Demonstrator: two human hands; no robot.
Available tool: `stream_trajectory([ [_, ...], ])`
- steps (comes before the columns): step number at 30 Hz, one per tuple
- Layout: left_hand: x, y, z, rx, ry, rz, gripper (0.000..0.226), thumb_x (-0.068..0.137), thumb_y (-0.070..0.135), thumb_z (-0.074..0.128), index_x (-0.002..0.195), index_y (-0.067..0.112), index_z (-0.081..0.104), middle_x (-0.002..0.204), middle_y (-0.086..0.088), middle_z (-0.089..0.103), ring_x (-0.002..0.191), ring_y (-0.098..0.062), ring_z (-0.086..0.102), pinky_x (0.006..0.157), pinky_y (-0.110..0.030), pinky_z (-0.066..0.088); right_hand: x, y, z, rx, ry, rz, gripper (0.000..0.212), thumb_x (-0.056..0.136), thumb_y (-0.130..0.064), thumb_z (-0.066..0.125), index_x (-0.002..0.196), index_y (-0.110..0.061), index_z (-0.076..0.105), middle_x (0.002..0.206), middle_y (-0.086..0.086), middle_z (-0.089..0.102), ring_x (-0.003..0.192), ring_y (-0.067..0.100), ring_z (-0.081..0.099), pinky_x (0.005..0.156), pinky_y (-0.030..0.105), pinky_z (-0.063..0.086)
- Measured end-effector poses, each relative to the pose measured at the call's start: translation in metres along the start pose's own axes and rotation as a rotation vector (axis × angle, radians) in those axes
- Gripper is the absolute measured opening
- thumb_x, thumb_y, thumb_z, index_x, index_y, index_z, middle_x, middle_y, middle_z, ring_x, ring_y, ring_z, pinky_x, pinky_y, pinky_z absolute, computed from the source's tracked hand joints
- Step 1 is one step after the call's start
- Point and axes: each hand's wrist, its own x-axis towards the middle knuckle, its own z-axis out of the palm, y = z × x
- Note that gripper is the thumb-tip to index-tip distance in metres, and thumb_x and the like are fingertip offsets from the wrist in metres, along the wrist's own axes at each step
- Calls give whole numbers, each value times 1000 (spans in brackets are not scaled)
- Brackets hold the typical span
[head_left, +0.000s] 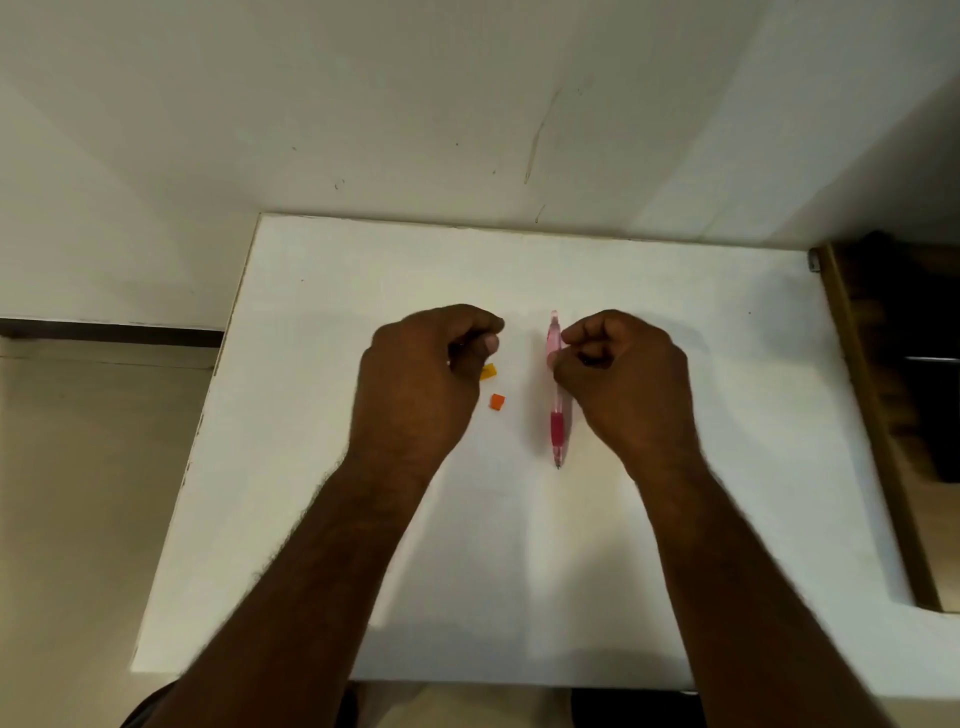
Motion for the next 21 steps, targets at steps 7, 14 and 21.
stream_trajectory([
  [7,4,-8,-4,93,43,-25,13,92,31,66,100,34,76,97,15,75,78,-4,63,72,-14,43,-2,1,8,-205,-35,-42,6,86,-21,77,91,-21,74,86,-4,76,81,17,70,74,25,47],
  [14,7,-16,-6,167,43,-58,13,91,31,66,99,34,75,98,14,74,82,-8,65,75,-24,48,-8,-8,7,-224,-26,-209,22,84,-42,79,100,-28,74,90,-9,63,76,9,59,66,23,39],
  [21,8,-22,-4,243,-16,-128,14,86,32,71,100,33,74,92,15,72,82,-8,65,68,-21,38,-22,-14,25,-437,-200,-278,24,89,-44,73,108,-30,77,105,0,69,99,21,68,76,24,41],
])
